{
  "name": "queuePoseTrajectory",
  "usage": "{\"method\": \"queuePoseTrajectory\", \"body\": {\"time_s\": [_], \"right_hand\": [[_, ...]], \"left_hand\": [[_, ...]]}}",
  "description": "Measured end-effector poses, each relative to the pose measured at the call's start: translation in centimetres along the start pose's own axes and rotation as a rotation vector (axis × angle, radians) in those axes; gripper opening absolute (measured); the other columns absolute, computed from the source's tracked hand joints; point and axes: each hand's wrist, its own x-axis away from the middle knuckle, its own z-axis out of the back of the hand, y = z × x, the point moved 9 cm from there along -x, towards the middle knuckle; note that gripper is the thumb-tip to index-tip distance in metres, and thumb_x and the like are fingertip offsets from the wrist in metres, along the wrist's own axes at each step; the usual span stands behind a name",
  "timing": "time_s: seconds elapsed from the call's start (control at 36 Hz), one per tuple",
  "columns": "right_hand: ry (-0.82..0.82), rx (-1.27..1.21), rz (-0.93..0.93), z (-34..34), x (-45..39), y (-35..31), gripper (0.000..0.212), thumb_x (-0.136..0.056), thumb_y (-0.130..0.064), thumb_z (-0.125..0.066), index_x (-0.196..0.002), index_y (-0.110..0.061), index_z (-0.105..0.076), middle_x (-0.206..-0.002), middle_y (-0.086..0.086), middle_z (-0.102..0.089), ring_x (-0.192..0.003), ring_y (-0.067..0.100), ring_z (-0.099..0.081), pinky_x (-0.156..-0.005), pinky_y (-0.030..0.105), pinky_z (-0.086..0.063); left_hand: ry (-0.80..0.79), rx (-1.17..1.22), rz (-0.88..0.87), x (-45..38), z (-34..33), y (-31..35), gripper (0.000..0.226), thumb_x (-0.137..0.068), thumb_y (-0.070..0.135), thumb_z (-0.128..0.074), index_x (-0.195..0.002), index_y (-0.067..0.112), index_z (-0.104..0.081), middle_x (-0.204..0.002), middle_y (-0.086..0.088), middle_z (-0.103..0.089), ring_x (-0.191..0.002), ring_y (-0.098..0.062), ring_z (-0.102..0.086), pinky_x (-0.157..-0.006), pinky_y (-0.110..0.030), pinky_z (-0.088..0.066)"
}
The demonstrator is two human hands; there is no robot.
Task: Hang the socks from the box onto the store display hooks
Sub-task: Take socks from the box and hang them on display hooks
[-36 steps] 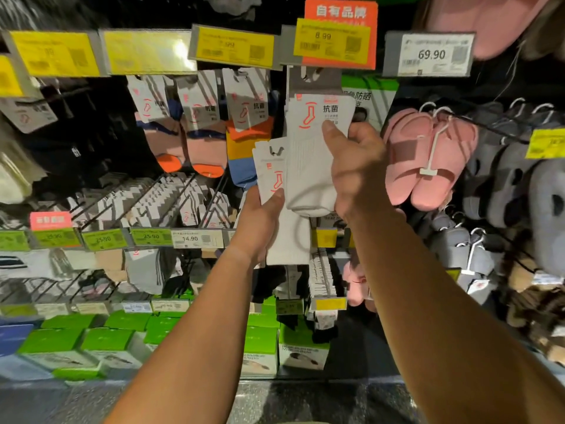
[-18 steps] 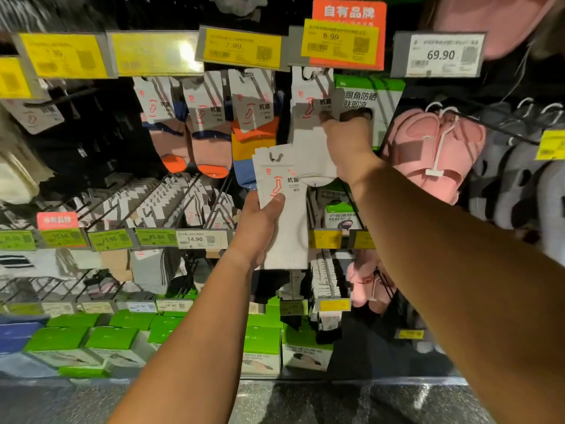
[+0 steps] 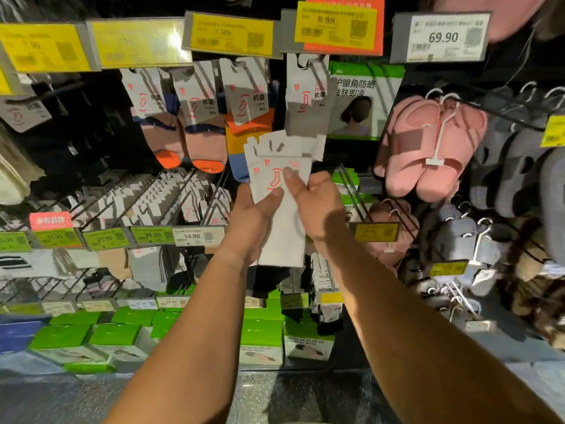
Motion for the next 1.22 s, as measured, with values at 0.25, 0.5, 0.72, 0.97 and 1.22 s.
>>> {"method": "queuePoseTrajectory", "body": {"time_s": [0.25, 0.5, 0.72, 0.97, 1.22], "right_hand": [[0.022, -0.27, -0.087, 1.4, 0.8, 1.4, 0.005, -0.092, -0.017, -0.069, -0.09, -0.014, -0.066, -0.09, 0.001, -0.076, -0.085, 0.02, -0.074, -0.077, 0.039, -0.059], [0.117, -0.115, 0.227, 6.1, 0.8, -7.8, 0.016, -0.091, -0.021, -0.068, -0.091, -0.005, -0.063, -0.084, -0.005, -0.075, -0.076, 0.007, -0.07, -0.067, 0.025, -0.052], [0.075, -0.353, 0.215, 5.9, 0.5, -10.5, 0.017, -0.094, -0.004, -0.063, -0.107, 0.004, -0.057, -0.102, 0.015, -0.074, -0.091, 0.024, -0.074, -0.074, 0.032, -0.06], [0.108, -0.34, 0.146, 5.3, -2.9, -9.2, 0.017, -0.091, -0.005, -0.067, -0.08, -0.002, -0.055, -0.072, 0.008, -0.066, -0.066, 0.018, -0.065, -0.067, 0.03, -0.056], [0.196, 0.606, 0.069, 3.7, -9.5, -9.8, 0.061, -0.098, -0.002, -0.043, -0.154, -0.013, -0.023, -0.15, 0.02, -0.039, -0.134, 0.038, -0.04, -0.1, 0.042, -0.044]], "left_hand": [[0.02, 0.037, 0.021, 0.4, -0.5, -0.3, 0.043, -0.101, 0.029, -0.051, -0.141, 0.013, -0.048, -0.132, -0.009, -0.067, -0.121, -0.028, -0.065, -0.102, -0.05, -0.051], [0.127, -0.091, -0.067, -0.2, 0.9, 1.2, 0.02, -0.108, 0.017, -0.042, -0.126, 0.017, -0.052, -0.12, 0.006, -0.069, -0.112, -0.008, -0.065, -0.093, -0.025, -0.05], [0.106, -0.058, -0.1, -0.4, 0.0, 2.2, 0.024, -0.109, 0.013, -0.04, -0.13, 0.012, -0.05, -0.122, 0.003, -0.068, -0.106, -0.002, -0.067, -0.084, -0.015, -0.052], [0.123, -0.044, -0.103, -0.1, 0.4, 2.2, 0.027, -0.108, 0.009, -0.04, -0.134, 0.004, -0.048, -0.12, 0.003, -0.068, -0.097, 0.005, -0.069, -0.076, -0.01, -0.052], [0.168, -0.011, -0.054, -0.2, 1.8, 1.7, 0.017, -0.108, 0.014, -0.045, -0.123, 0.014, -0.053, -0.129, -0.005, -0.069, -0.118, -0.017, -0.066, -0.105, -0.035, -0.051]]}}
